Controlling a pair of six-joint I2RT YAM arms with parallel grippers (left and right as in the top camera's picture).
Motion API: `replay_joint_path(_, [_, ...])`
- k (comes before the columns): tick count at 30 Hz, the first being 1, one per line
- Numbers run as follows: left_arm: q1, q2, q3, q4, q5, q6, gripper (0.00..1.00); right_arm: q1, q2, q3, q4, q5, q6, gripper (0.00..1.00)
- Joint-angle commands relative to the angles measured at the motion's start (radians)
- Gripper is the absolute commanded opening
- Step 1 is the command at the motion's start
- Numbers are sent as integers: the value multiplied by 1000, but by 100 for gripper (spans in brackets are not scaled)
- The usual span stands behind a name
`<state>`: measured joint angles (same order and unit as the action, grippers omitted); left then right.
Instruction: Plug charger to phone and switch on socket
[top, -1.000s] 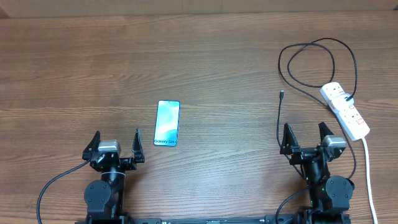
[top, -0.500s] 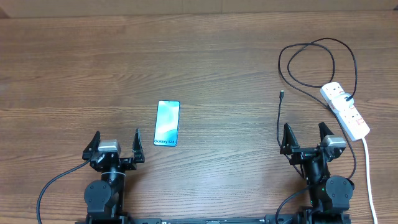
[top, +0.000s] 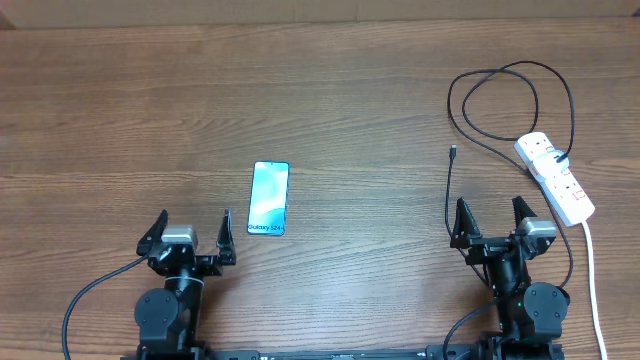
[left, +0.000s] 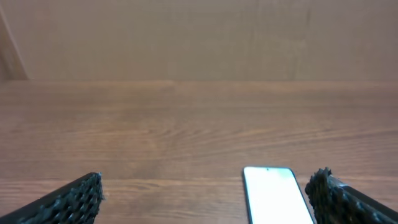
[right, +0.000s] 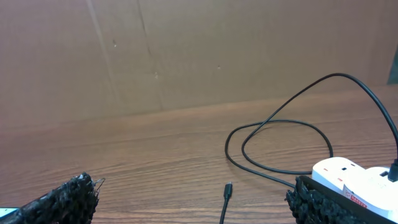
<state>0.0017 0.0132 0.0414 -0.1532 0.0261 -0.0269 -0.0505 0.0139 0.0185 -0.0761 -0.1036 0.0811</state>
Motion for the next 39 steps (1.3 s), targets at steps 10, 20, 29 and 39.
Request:
replay_joint_path(10, [5,28,289,-307,56,-76,100,5,-11,-11,3,6,-4,100])
replay_joint_path(20, [5,267,464,-424,204,-101,100,5,-11,-11,3,6,-3,100])
replay_joint_path(29, [5,578,727,-568,230,-100,100,5,-11,-11,3,6,-4,100])
replay_joint_path(39, [4,869,1011,-843,220,-17,100,5,-11,-11,3,6,-3,100])
